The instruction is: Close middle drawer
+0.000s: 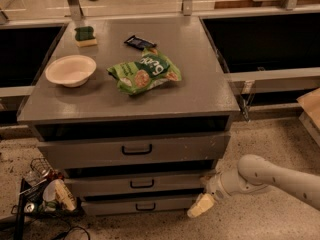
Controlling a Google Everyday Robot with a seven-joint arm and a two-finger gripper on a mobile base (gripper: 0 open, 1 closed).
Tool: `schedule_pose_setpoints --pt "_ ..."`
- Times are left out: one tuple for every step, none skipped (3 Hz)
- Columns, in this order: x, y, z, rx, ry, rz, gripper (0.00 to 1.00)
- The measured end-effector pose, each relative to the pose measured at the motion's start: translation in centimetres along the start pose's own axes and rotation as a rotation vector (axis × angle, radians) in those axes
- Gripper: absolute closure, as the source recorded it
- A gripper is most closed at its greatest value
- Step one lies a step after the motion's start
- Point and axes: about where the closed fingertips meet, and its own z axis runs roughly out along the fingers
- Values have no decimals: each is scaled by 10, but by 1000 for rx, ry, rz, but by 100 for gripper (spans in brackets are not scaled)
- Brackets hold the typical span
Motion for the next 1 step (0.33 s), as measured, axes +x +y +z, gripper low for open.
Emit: schedule_pose_setpoints --pt "0 0 0 0 0 0 0"
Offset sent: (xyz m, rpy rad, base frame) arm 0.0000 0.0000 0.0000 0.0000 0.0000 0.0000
